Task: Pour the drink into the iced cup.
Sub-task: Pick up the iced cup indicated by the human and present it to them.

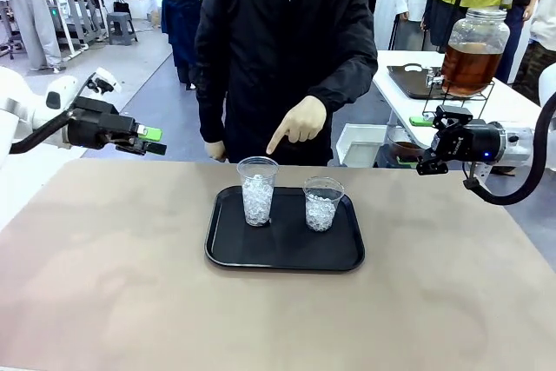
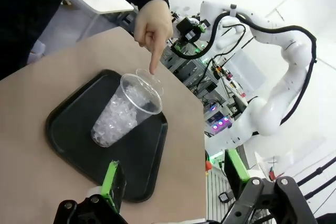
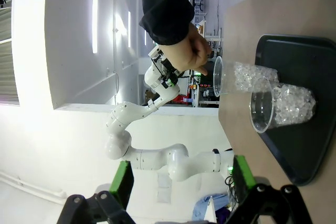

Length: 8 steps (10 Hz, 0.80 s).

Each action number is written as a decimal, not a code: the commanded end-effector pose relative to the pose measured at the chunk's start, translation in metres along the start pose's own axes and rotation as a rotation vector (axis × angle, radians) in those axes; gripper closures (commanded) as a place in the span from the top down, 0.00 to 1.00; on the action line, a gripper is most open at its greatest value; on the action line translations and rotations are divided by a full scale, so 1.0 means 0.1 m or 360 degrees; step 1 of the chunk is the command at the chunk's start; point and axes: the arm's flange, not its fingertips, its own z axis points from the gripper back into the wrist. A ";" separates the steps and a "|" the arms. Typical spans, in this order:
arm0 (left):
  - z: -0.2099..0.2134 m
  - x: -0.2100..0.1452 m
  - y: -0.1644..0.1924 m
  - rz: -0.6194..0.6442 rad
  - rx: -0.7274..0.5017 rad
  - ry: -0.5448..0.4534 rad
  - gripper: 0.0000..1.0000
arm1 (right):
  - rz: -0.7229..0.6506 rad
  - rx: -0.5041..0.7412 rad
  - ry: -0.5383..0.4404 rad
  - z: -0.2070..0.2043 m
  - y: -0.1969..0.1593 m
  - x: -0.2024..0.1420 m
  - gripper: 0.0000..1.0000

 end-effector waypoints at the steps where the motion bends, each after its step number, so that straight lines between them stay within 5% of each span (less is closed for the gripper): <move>1: 0.01 0.03 0.00 0.0002 0.0010 -0.0014 1.00 | 0.0005 -0.0005 -0.0008 -0.01 0.01 0.00 1.00; 5: 0.00 0.01 0.01 0.0000 0.0004 -0.0002 1.00 | 0.0005 -0.0005 -0.0008 -0.01 0.01 0.00 1.00; 8: -0.26 -0.12 0.07 -0.0677 -0.0024 -0.0013 1.00 | 0.0005 -0.0005 -0.0008 -0.01 0.01 0.00 1.00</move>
